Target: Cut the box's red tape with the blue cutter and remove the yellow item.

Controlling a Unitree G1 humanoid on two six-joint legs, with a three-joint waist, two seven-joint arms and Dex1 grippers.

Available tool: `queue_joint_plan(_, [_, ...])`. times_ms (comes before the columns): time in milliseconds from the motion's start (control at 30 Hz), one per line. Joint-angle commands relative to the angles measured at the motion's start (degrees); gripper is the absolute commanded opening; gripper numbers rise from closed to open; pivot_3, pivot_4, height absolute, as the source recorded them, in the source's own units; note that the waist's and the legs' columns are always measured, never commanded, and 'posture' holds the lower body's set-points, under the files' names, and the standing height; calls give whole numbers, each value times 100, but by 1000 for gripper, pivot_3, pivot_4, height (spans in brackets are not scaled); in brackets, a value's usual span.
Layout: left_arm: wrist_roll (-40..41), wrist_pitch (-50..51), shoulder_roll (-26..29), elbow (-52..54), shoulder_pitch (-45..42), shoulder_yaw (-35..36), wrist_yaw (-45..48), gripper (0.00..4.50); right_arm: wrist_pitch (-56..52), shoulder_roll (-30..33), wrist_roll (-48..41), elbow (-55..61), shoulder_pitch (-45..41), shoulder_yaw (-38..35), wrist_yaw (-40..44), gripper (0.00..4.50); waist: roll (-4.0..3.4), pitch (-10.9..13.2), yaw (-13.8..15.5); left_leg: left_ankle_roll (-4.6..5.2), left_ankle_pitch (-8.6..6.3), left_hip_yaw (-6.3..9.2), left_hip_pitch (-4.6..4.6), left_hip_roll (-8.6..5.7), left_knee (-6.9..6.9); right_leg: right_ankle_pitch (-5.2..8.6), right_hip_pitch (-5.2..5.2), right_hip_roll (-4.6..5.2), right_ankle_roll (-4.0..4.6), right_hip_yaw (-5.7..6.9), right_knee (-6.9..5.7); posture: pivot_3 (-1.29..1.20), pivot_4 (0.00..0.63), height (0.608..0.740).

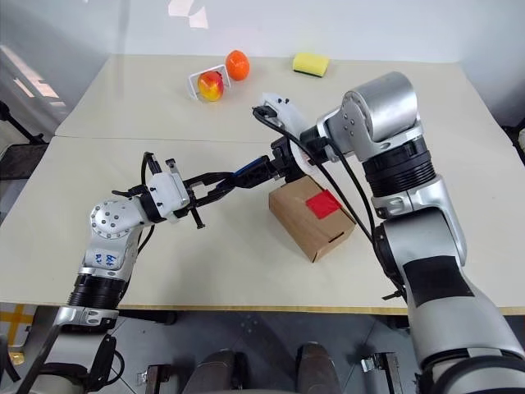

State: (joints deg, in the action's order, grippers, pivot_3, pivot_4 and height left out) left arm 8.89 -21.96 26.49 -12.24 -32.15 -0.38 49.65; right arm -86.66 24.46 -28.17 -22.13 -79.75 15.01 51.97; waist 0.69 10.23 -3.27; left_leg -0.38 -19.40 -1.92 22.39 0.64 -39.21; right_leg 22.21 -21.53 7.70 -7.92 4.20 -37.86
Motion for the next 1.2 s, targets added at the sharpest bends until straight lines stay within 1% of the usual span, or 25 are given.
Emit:
queue_joint_plan(33, [105, -49, -7, 180, 25, 27, -64, 413, 16, -75, -117, -50, -259, -378, -72, 4477, 0, 0, -1, 0, 0, 0, 0, 0, 0, 0, 0, 0, 0, 2, 0, 0, 150, 740])
queue_joint_plan(133, [104, -34, -4, 224, 66, 24, -72, 413, 57, -83, -121, -91, -266, -456, -121, 4477, 0, 0, 0, 0, 0, 0, 0, 0, 0, 0, 0, 1, 0, 4, 0, 0, 150, 740])
queue_joint_plan(233, [96, -23, -1, 248, 87, 27, -86, 413, 55, -55, -126, -39, -200, -435, -144, 3871, 0, 0, 0, 0, 0, 1, 0, 0, 0, 0, 1, 1, 0, 5, 0, 0, 150, 740])
queue_joint_plan(367, [90, -9, -1, 242, 90, 35, -111, 413, -14, -7, -149, 31, -123, -349, -139, 2617, 0, 0, 2, 0, 0, 2, 0, 0, 0, 0, 2, 1, 0, 7, 0, 0, 150, 740])
queue_joint_plan(433, [89, 2, 2, 230, 73, 43, -125, 413, -17, -1, -157, 19, -121, -352, -141, 1953, 0, 0, 0, 0, 0, 2, 1, 0, 0, 0, 2, 2, 0, 7, 0, 0, 150, 740])
queue_joint_plan(467, [88, 5, 3, 225, 66, 47, -132, 413, -19, 1, -168, 10, -124, -360, -149, 1506, 0, 0, -1, 0, 0, 1, 0, 0, 0, 0, 2, 2, 0, 7, 0, 0, 150, 740])
queue_joint_plan(500, [95, 18, 1, 223, 61, 54, -142, 413, -19, 6, -182, 7, -123, -359, -156, 1264, 0, 0, -1, 0, 0, 1, 0, 0, 0, 0, 2, 1, 0, 7, 0, 0, 150, 740])
queue_joint_plan(567, [108, 50, -2, 220, 53, 72, -183, 413, -6, 53, -215, 53, -78, -321, -153, 512, 0, 0, 0, 0, 0, 2, 0, 1, 0, 0, 2, 1, 0, 8, 0, 0, 150, 740])
queue_joint_plan(600, [109, 69, -3, 208, 39, 80, -207, 413, 5, 71, -228, 66, -65, -307, -148, 236, 0, 0, 1, 0, 0, 2, 0, 0, 0, 0, 2, 1, 0, 8, 0, 0, 150, 740])
queue_joint_plan(633, [108, 84, -2, 199, 31, 83, -219, 413, 16, 82, -239, 78, -56, -300, -143, 161, 0, 0, 2, 0, 0, 2, 0, 0, 0, 0, 2, 1, 0, 8, 0, 0, 150, 740])
queue_joint_plan(700, [96, 124, 1, 179, 16, 89, -242, 413, 53, 89, -251, 101, -46, -311, -144, 166, 0, 0, 2, 0, 0, 2, 0, 0, 0, 0, 3, 2, 0, 8, 0, 0, 150, 740])
queue_joint_plan(733, [139, 344, 4, 198, 13, 101, -264, 413, 65, 95, -252, 116, -48, -332, -159, 166, 0, 0, 2, 0, 0, 3, 0, 0, 0, 0, 3, 2, 0, 8, 0, 0, 150, 740])
queue_joint_plan(800, [208, 718, 9, 245, 4, 126, -313, 1124, 107, 115, -252, 152, -55, -366, -183, 166, 0, 0, 2, 0, 0, 3, 0, 0, 0, 0, 3, 2, 0, 8, 0, 0, 150, 740])
queue_joint_plan(900, [326, 1384, 49, 442, 8, 168, -398, 1981, 146, 174, -270, 177, -119, -451, -216, 166, 0, 0, 3, 0, 0, 3, 1, 0, 0, 0, 3, 2, 0, 8, 0, 0, 150, 740])
queue_joint_plan(1033, [532, 2020, 113, 721, 14, 312, -504, 3141, 263, 284, -259, 226, -144, -533, -286, 166, 0, 0, -3, 0, 0, 4, 1, 0, 1, 0, 3, 2, 0, 8, 0, 0, 150, 740])
queue_joint_plan(1067, [582, 2152, 132, 773, 5, 400, -575, 3480, 300, 324, -244, 227, -141, -562, -315, 166, 0, 0, -4, 0, 0, 4, 1, 1, 1, 0, 3, 1, 0, 8, 0, 0, 150, 740])
queue_joint_plan(1167, [1086, 2949, 352, 1052, 169, 856, -635, 4372, 421, 469, -207, 244, -136, -762, -424, 166, 0, 0, -2, 0, 0, 4, 2, 2, 1, 0, 3, 0, 0, 8, 1, 0, 150, 740])
queue_joint_plan(1200, [1274, 3181, 461, 1127, 294, 1045, -609, 4500, 458, 523, -209, 269, -130, -839, -449, 166, 0, 0, -7, 0, 0, 5, 2, 2, 1, 0, 3, 1, 0, 8, 1, 0, 150, 740])
